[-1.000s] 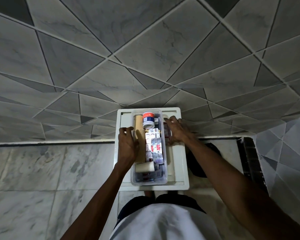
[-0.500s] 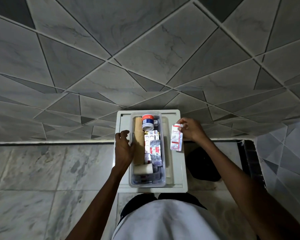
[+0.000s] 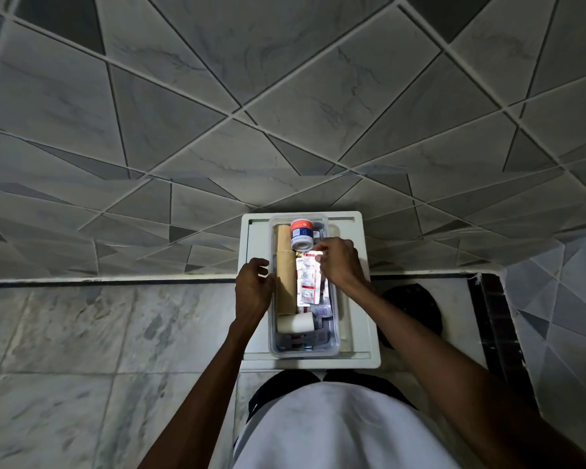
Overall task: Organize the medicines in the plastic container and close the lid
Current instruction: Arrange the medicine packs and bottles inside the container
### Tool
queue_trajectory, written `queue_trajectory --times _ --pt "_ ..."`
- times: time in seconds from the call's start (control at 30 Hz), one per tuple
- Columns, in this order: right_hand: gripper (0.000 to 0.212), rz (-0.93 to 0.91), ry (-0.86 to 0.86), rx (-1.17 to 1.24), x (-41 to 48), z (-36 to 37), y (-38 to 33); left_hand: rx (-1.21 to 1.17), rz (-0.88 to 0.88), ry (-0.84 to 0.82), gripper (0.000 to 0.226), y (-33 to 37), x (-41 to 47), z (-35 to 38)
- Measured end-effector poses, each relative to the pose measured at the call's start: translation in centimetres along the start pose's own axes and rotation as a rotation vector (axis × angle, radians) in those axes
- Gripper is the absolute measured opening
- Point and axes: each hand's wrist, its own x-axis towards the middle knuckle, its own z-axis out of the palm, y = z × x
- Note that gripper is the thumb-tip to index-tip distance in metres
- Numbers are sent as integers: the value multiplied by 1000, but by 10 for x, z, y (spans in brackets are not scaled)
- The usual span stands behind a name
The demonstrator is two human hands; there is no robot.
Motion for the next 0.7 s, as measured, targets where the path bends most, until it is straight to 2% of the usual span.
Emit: queue_trajectory --times 0.1,0.23,0.3,0.4,0.47,0.7 --pt "20 -57 -10 -160 6 7 -7 15 8 -14 28 -1 0 0" --pt "28 -83 66 -195 -2 5 -7 10 56 -25 27 -7 0 -2" --pt "36 -159 -1 -278 -16 4 -1 19 58 -28 27 -7 0 -2" --pt "56 -212 -167 -573 -38 10 9 12 22 -43 27 -6 2 -1" --pt "59 -225 -188 -714 -47 18 17 15 -4 -52 27 -5 3 -1" --pt "52 -229 -74 -706 -55 26 21 12 -8 -69 28 -9 5 -1"
